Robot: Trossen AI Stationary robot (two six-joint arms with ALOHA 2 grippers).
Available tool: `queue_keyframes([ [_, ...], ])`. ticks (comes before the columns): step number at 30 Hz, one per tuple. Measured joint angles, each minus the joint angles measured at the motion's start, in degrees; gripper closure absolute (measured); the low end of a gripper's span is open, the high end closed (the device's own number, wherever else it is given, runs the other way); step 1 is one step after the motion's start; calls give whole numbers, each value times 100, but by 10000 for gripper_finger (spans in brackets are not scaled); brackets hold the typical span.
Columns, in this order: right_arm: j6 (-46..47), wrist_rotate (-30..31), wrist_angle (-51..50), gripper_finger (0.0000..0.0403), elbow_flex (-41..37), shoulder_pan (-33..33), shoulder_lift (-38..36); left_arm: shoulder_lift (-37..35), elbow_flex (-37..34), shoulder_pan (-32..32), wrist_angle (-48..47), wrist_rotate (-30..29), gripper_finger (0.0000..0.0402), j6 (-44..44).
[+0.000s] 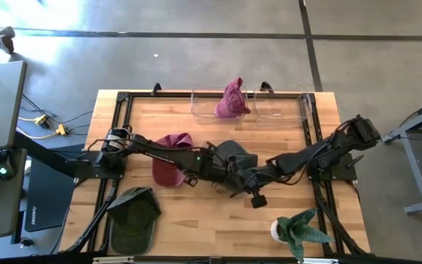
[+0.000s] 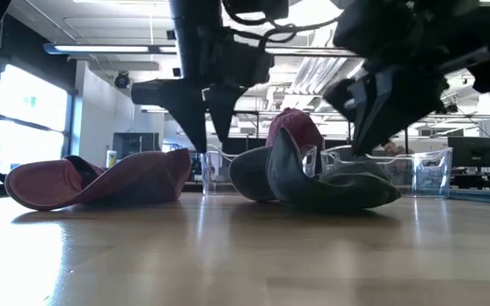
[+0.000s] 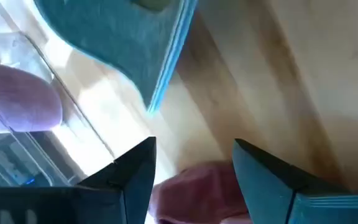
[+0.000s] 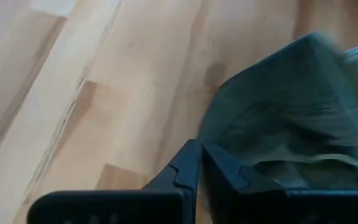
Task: Pick & Place hat
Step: Put the top black cap into the right transparent bin
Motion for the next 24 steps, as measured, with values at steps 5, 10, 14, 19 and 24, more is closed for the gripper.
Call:
queue_keyframes([
  [5,349,926,-788,400,7,417,-763,4,0,-547,791,271,221,276],
  [10,1096,1861,-1508,394,7,1044,-1585,4,0,-1023,2052,690,256,843],
  [14,1237,2479,-1599,400,7,1462,-1972,146,8,-1071,3183,1346,275,1159],
  [19,1224,2685,-1575,397,9,1753,-2141,520,8,-792,3829,946,275,2101],
  [24,1222,2715,-1639,395,9,1862,-2141,787,34,-423,3917,761,228,2518],
])
